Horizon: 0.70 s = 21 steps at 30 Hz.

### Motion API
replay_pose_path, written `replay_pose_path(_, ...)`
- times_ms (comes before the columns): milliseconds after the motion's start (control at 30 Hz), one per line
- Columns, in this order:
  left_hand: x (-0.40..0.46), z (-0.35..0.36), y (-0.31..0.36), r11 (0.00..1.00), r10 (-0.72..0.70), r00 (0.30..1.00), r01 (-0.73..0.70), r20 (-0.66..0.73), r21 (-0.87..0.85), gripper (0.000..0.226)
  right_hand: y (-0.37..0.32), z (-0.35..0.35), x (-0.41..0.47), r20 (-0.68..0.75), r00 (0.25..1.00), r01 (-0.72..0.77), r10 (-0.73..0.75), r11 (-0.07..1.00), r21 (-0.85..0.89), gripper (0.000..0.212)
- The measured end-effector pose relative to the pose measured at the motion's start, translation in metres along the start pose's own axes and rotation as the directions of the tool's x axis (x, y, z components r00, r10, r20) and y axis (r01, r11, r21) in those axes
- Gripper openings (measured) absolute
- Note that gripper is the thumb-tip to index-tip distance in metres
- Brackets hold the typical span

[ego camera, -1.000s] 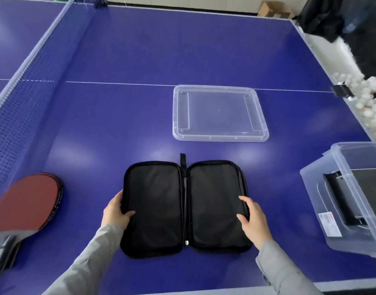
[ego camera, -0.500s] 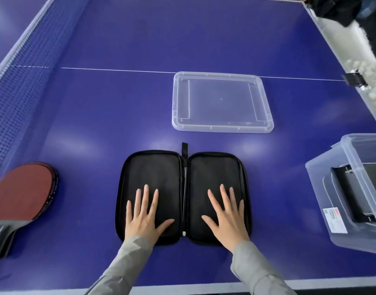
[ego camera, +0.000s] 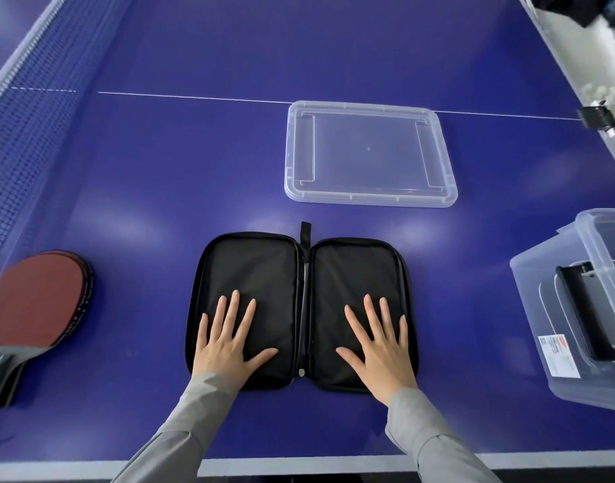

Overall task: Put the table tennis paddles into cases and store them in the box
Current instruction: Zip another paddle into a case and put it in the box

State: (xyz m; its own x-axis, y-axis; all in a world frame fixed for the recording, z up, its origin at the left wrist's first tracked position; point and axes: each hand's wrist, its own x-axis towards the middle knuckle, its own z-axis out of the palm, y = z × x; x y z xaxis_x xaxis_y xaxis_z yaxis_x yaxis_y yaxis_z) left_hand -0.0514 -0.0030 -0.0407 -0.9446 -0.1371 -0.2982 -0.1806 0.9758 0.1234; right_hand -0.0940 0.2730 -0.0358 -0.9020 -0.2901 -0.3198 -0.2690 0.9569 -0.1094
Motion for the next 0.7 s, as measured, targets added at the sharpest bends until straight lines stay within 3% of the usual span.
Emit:
replay_pose_path(200, 0.000, -0.004, 0.001, 1.000, 0.009, 1.000, -0.009, 0.017, 0.002, 0.097, -0.003, -0.003, 0.002, 0.027, 0.999, -0.029, 0.029, 1.000, 0.001, 0.078)
replay_pose_path(333, -0.004, -0.017, -0.001, 0.998, 0.024, 1.000, -0.022, 0.021, -0.056, 0.084, -0.008, -0.012, -0.004, 0.030, 0.997, -0.070, 0.070, 0.998, -0.003, 0.080)
replay_pose_path(467, -0.018, -0.040, -0.017, 0.990, -0.001, 0.995, -0.014, -0.103, -0.140, 0.068, -0.013, -0.030, -0.015, -0.010, 0.992, -0.127, 0.127, 0.992, 0.021, 0.073)
replay_pose_path(600, -0.034, -0.055, -0.068, 0.972, -0.147, 0.955, 0.092, -0.257, -0.214, 0.049, -0.020, -0.044, -0.019, -0.041, 0.991, -0.128, 0.128, 0.992, 0.015, 0.088)
replay_pose_path(700, -0.049, -0.063, -0.119, 0.926, -0.335, 0.879, 0.239, -0.339, -0.293, 0.049, -0.027, -0.043, -0.018, -0.064, 0.991, -0.119, 0.117, 0.993, -0.026, 0.071)
